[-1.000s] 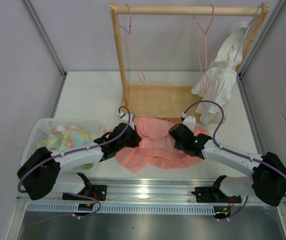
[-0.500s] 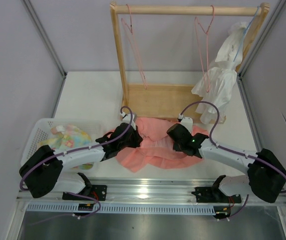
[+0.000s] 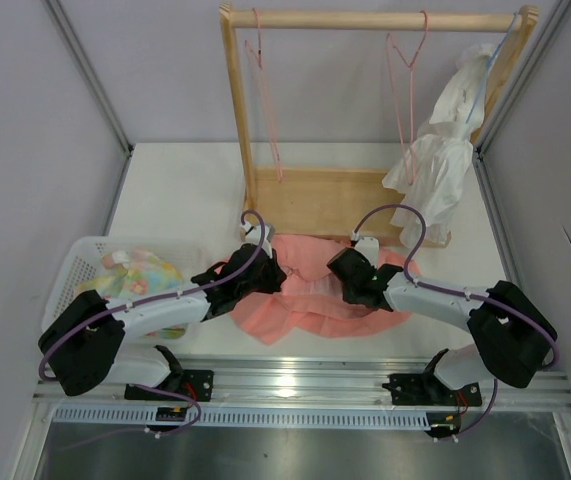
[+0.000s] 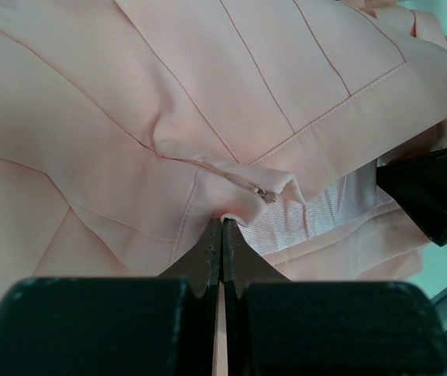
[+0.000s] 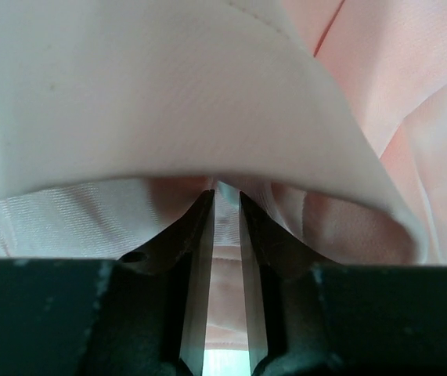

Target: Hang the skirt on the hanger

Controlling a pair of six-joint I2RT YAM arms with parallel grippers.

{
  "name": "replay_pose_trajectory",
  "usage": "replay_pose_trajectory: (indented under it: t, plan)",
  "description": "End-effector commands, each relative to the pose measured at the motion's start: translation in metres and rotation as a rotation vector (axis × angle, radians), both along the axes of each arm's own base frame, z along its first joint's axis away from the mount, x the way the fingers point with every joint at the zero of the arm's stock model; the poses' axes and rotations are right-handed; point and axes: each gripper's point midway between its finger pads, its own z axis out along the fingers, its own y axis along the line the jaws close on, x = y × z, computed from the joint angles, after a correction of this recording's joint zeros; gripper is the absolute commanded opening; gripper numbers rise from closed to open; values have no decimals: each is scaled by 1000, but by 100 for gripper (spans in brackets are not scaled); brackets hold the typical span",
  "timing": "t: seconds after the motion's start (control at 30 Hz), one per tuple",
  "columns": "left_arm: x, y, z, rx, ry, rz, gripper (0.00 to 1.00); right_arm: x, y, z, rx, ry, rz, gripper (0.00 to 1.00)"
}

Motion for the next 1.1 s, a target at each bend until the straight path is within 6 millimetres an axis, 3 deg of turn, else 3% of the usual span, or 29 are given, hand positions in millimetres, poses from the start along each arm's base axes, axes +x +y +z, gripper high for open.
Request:
replay_pose_trajectory:
  t: [0.0, 0.3, 0.57, 0.83, 1.07]
  plan:
    - [9, -9, 23, -32, -57, -4, 0, 13, 0, 8, -14, -52, -16, 26]
    - [9, -11, 21, -31, -51, -9, 0, 17, -1, 6, -24, -61, -16, 28]
    - [9, -11, 20, -28, -48, -9, 0, 19, 1, 9, -18, -68, -15, 8]
    - [10, -13, 20, -31, -47, -10, 0, 14, 4, 44, 25, -106, -4, 4]
    - [11, -16, 18, -36, -41, -12, 0, 7, -9, 69, 56, -140, -23, 4]
